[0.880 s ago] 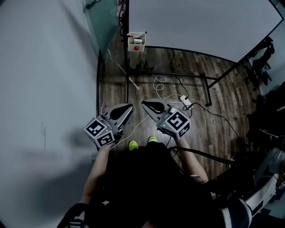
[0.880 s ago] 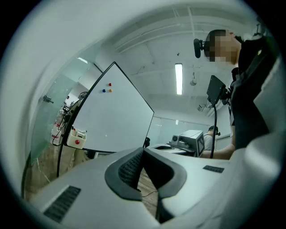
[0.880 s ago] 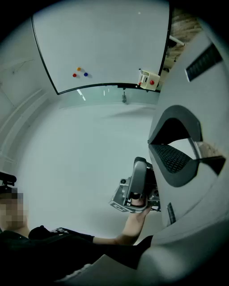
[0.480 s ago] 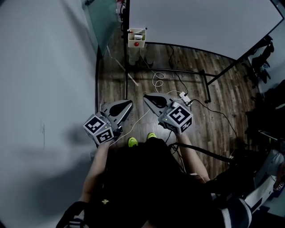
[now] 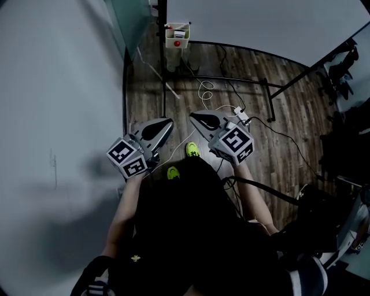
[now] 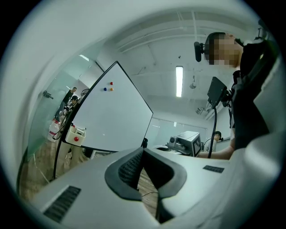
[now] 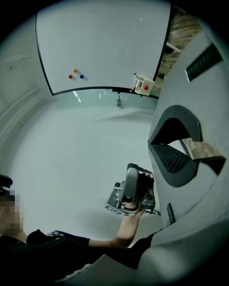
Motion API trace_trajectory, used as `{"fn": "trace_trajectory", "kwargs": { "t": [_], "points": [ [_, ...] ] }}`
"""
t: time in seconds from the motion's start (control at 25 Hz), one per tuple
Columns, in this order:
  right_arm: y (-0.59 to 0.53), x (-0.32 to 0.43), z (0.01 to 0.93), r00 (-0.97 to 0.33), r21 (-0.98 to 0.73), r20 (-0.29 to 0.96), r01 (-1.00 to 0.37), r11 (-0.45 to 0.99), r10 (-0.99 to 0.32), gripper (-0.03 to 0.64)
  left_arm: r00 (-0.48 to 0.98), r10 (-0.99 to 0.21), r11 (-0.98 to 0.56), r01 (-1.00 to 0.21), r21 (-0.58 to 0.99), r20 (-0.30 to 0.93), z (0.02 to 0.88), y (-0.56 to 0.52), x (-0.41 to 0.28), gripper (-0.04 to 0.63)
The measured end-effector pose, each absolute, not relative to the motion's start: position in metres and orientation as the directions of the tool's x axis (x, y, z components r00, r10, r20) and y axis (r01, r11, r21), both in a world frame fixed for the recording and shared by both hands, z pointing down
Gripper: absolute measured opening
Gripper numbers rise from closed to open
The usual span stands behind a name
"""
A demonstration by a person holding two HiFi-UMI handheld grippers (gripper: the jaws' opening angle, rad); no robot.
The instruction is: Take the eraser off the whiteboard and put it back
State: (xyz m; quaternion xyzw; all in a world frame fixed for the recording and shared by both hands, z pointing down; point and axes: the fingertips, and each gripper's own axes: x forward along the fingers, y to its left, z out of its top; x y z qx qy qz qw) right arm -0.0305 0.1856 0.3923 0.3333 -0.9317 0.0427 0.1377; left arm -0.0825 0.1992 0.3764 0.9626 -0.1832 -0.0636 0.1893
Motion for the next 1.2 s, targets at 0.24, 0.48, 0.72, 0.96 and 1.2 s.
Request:
{"fn": "trace_trajectory", "kwargs": {
  "t": [0.24, 0.48, 0.72, 0.96, 1.2],
  "points": [
    [0.17, -0.034, 0.401, -0.754, 0.003, 0.299, -0.612, 0.791, -0.585, 0.018, 0.911, -0.409, -0.842, -0.359, 0.403, -0.043, 0.381, 0.186, -0.087, 0.017],
    [0.14, -0.033, 0.403, -0.763, 0.036, 0.316, -0.584, 0.811, -0.564, 0.02, 0.898, -0.44, -0.827, -0.394, 0.401, -0.024, 0.383, 0.157, -0.084, 0.017],
    [0.103, -0.019, 0.401, -0.772, 0.031, 0.306, -0.576, 0.817, -0.557, 0.021, 0.896, -0.444, -0.822, -0.412, 0.392, 0.011, 0.387, 0.122, -0.064, 0.017],
    [0.064, -0.005, 0.399, -0.788, 0.012, 0.292, -0.564, 0.826, -0.543, 0.021, 0.888, -0.459, -0.811, -0.427, 0.4, 0.02, 0.387, 0.082, -0.044, 0.018],
    [0.031, 0.011, 0.402, -0.794, 0.002, 0.299, -0.555, 0.832, -0.53, 0.021, 0.874, -0.485, -0.799, -0.456, 0.392, 0.028, 0.388, 0.049, -0.029, 0.017]
  ]
}}
